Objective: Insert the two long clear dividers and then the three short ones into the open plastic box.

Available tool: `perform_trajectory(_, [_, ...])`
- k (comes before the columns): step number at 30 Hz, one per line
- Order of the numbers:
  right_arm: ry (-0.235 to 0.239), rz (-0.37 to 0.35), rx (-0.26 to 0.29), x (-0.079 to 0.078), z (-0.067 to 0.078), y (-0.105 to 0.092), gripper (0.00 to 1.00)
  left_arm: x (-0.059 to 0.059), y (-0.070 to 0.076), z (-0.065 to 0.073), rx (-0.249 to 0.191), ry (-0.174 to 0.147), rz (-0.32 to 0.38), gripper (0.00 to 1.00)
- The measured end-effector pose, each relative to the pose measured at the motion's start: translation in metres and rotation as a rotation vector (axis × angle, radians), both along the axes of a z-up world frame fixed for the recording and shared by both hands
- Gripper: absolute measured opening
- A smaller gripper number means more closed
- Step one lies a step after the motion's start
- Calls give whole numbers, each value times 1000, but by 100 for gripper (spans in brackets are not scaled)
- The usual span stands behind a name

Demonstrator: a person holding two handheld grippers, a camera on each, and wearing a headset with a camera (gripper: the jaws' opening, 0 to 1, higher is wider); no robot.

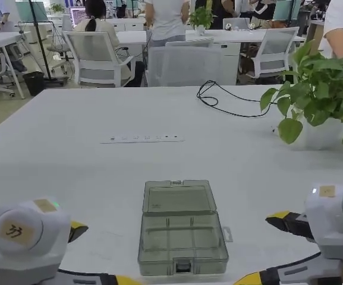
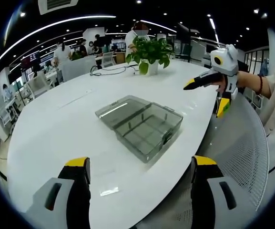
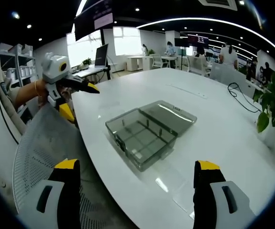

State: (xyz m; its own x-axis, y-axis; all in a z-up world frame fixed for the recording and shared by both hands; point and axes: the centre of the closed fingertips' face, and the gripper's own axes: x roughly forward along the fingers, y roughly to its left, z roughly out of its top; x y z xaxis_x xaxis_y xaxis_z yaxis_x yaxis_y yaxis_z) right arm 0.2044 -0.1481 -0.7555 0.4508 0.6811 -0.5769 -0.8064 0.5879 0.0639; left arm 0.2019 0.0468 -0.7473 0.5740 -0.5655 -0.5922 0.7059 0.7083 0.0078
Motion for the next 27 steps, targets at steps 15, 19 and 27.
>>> perform_trajectory(15, [-3,-6,10,2,2,0,98,-2,6,-1,0,10,6,86])
perform_trajectory(19, [-2,-6,15,2,3,1,98,-1,9,-1,2,10,13,85])
perform_trajectory(27, [-14,-9,21,3,6,2,92,7,28,-2,-9,26,76,73])
